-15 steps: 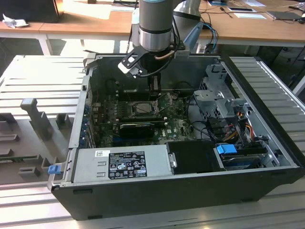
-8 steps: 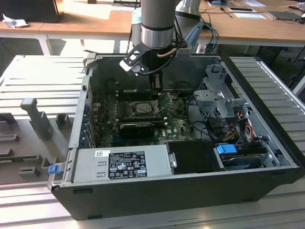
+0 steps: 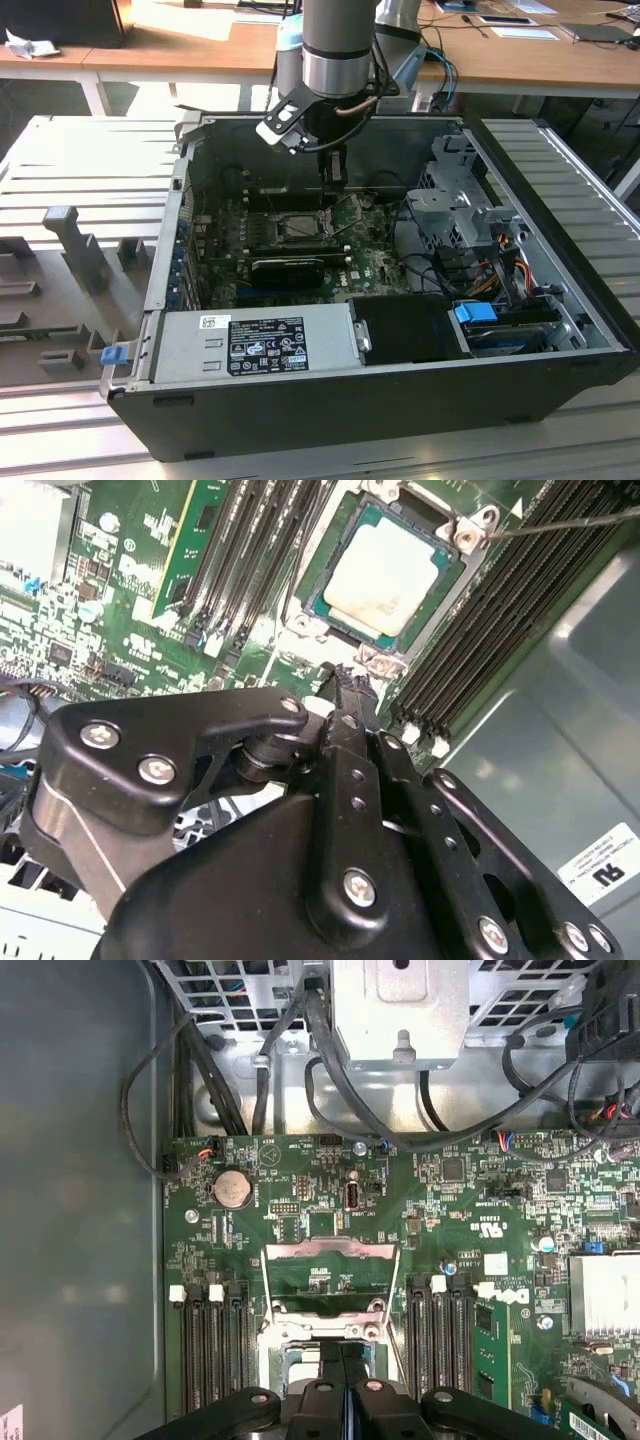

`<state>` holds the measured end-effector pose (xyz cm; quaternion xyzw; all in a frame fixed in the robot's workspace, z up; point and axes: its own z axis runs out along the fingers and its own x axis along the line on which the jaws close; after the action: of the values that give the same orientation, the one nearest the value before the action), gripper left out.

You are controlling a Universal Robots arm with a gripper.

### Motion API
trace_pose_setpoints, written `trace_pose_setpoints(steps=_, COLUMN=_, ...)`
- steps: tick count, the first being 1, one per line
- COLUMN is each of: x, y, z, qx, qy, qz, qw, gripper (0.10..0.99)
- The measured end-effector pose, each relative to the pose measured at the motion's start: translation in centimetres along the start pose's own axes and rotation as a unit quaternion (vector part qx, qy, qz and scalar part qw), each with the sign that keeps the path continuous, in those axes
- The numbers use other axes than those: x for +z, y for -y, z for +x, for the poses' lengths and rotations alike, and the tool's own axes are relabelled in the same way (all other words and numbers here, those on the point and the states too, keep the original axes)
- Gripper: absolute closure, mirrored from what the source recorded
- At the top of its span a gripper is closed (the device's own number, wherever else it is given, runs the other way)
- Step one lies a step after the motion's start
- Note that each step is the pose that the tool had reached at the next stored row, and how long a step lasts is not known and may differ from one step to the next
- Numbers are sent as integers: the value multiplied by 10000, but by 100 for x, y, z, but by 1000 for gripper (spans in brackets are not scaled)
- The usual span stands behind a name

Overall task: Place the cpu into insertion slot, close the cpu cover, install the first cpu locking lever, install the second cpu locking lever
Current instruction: 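Close the cpu cover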

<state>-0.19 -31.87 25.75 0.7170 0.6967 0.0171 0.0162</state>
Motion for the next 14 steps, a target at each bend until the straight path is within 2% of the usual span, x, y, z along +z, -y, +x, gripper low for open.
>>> trace_pose_setpoints(steps=5, x=5, y=-102, z=3, qx=0, qy=2, qz=4, qw=10000, gripper=980)
trace_pose_setpoints(steps=10, x=-34, y=-121, z=4, qx=-1, qy=10, qz=5, qw=10000, gripper=980)
trace_pose_setpoints(steps=14, x=-32, y=-186, z=7, qx=-1, qy=11, qz=6, qw=10000, gripper=980)
